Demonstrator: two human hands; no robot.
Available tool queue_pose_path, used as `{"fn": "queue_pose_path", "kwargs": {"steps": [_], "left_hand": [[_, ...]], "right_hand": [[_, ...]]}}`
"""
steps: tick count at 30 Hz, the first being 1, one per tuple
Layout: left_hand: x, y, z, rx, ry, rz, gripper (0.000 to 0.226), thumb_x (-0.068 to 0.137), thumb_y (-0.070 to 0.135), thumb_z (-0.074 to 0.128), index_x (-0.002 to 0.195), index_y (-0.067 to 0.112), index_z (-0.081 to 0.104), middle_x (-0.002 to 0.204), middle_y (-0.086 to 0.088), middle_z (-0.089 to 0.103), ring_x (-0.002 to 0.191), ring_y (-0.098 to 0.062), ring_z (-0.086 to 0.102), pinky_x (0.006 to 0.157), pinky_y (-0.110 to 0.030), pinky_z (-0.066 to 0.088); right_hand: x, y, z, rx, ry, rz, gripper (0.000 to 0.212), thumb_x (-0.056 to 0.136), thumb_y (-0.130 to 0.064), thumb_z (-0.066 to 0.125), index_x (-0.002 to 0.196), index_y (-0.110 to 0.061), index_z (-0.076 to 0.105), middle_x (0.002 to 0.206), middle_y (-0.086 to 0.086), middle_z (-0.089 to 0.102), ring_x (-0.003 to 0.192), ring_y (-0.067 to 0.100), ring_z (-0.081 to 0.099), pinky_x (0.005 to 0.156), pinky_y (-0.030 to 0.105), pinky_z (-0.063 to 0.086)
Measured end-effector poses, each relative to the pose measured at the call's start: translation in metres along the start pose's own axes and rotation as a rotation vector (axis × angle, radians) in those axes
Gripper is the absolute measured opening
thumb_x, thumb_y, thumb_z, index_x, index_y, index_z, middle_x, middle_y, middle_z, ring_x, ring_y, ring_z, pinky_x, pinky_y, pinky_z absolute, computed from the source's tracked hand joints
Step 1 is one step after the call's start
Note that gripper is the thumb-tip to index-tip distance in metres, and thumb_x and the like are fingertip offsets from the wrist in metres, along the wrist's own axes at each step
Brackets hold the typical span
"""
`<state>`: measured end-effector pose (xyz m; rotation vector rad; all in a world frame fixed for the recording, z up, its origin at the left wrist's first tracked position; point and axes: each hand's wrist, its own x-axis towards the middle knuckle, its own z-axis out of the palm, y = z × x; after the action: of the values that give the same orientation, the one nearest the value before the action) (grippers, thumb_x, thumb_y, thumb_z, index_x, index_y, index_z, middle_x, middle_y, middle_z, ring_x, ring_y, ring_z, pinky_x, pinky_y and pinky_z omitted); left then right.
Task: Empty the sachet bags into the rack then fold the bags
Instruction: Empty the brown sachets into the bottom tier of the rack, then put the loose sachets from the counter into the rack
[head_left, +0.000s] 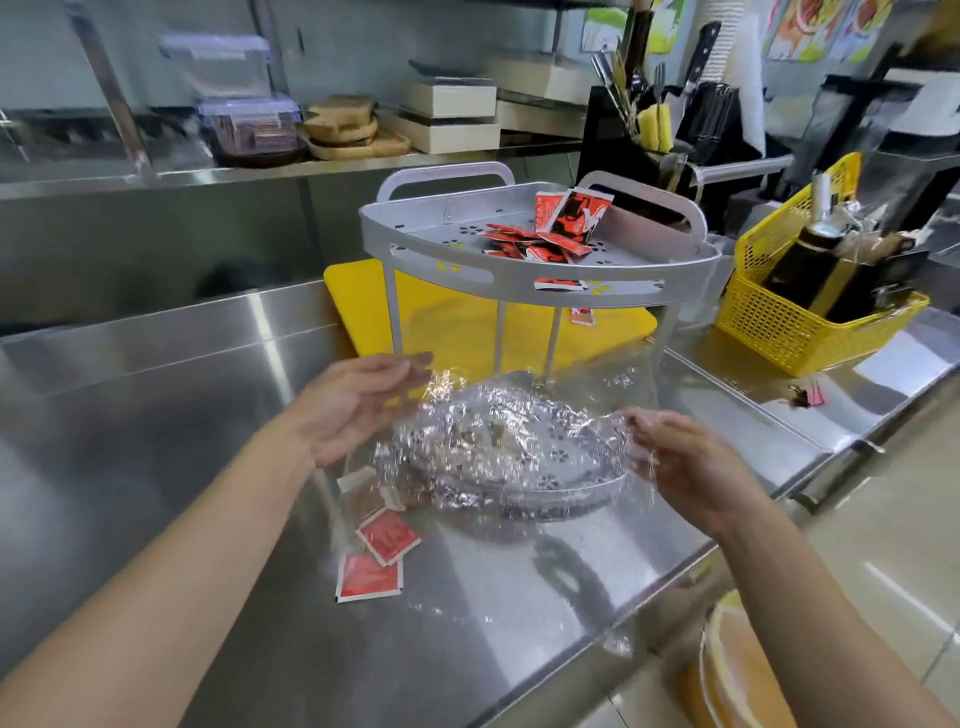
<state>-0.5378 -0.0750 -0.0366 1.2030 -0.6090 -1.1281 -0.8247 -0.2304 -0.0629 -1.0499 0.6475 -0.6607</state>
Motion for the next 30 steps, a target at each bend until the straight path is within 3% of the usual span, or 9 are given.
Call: {"fn": "queue_pose_path", "kwargs": {"steps": [5, 8, 12, 15, 18, 20, 24, 26, 30], "left_hand": [[-0.03, -0.037, -0.029, 0.138, -0.033, -0.218, 0.019, 0.073, 0.008, 0.061, 0.089, 0.004, 0.07, 0.096, -0.017, 0.073, 0.076, -0.02, 0.072, 0.068, -0.034, 0.059], [-0.044, -0.064, -0.046, 0.11, 0.107, -0.315, 0.027, 0.073, 0.003, 0.065, 0.1, 0.005, 0.064, 0.081, -0.012, 0.075, 0.063, -0.017, 0.071, 0.055, -0.031, 0.059], [-0.064, -0.078, -0.058, 0.164, 0.284, -0.263, 0.007, 0.084, 0.0, 0.059, 0.089, 0.004, 0.061, 0.063, -0.006, 0.071, 0.049, -0.013, 0.066, 0.044, -0.023, 0.054], [-0.079, -0.079, -0.07, 0.174, 0.39, -0.223, 0.005, 0.085, -0.003, 0.057, 0.087, 0.002, 0.057, 0.066, -0.011, 0.068, 0.046, -0.011, 0.064, 0.039, -0.022, 0.052], [-0.099, -0.079, -0.089, 0.145, 0.546, -0.169, 0.034, 0.081, -0.006, 0.061, 0.106, 0.008, 0.042, 0.08, -0.013, 0.063, 0.048, -0.013, 0.063, 0.041, -0.025, 0.053], [-0.115, -0.076, -0.105, 0.126, 0.625, -0.125, 0.046, 0.079, -0.009, 0.062, 0.11, 0.013, 0.036, 0.084, -0.01, 0.061, 0.048, -0.012, 0.062, 0.041, -0.025, 0.053], [-0.157, -0.065, -0.141, 0.199, 0.674, -0.094, 0.019, 0.084, -0.007, 0.057, 0.084, 0.012, 0.057, 0.083, -0.01, 0.058, 0.045, -0.003, 0.061, 0.036, -0.017, 0.044], [-0.183, -0.057, -0.159, 0.159, 0.676, -0.083, 0.021, 0.083, -0.004, 0.06, 0.09, 0.015, 0.064, 0.089, -0.009, 0.061, 0.051, -0.003, 0.064, 0.036, -0.017, 0.043], [-0.238, -0.043, -0.195, 0.069, 0.572, -0.032, 0.066, 0.06, 0.001, 0.078, 0.118, 0.025, 0.058, 0.094, -0.001, 0.061, 0.062, -0.007, 0.062, 0.04, -0.017, 0.046]], "right_hand": [[-0.011, 0.037, -0.019, -0.127, 0.026, 0.162, 0.022, 0.056, -0.008, 0.073, 0.077, -0.007, 0.066, 0.072, 0.006, 0.07, 0.063, 0.014, 0.066, 0.054, 0.024, 0.052], [-0.009, 0.058, -0.015, -0.19, 0.08, 0.204, 0.012, 0.072, -0.001, 0.065, 0.081, -0.009, 0.062, 0.067, 0.006, 0.066, 0.057, 0.015, 0.065, 0.052, 0.024, 0.048], [-0.001, 0.075, 0.01, -0.281, 0.098, 0.155, 0.012, 0.084, 0.003, 0.056, 0.08, -0.007, 0.06, 0.067, 0.009, 0.058, 0.056, 0.018, 0.058, 0.052, 0.024, 0.046], [0.004, 0.083, 0.047, -0.299, 0.051, 0.127, 0.012, 0.083, -0.001, 0.061, 0.09, -0.011, 0.058, 0.069, 0.01, 0.061, 0.06, 0.02, 0.057, 0.055, 0.029, 0.048], [0.008, 0.095, 0.086, -0.343, -0.012, 0.074, 0.038, 0.081, 0.005, 0.062, 0.109, -0.02, 0.053, 0.066, 0.01, 0.059, 0.051, 0.014, 0.056, 0.045, 0.025, 0.044], [0.012, 0.104, 0.112, -0.377, -0.069, 0.067, 0.042, 0.083, 0.009, 0.058, 0.112, -0.021, 0.058, 0.061, 0.008, 0.058, 0.042, 0.01, 0.051, 0.039, 0.019, 0.038], [0.021, 0.12, 0.163, -0.465, -0.205, 0.106, 0.033, 0.083, 0.012, 0.053, 0.11, -0.002, 0.063, 0.065, 0.006, 0.065, 0.042, 0.01, 0.052, 0.038, 0.017, 0.036], [0.021, 0.123, 0.19, -0.453, -0.291, 0.116, 0.035, 0.082, 0.011, 0.055, 0.111, -0.007, 0.063, 0.07, 0.004, 0.071, 0.047, 0.018, 0.054, 0.037, 0.02, 0.035], [0.018, 0.128, 0.241, -0.423, -0.436, 0.145, 0.049, 0.078, 0.013, 0.059, 0.115, -0.019, 0.059, 0.065, 0.016, 0.057, 0.034, 0.012, 0.043, 0.031, 0.017, 0.03]]}}
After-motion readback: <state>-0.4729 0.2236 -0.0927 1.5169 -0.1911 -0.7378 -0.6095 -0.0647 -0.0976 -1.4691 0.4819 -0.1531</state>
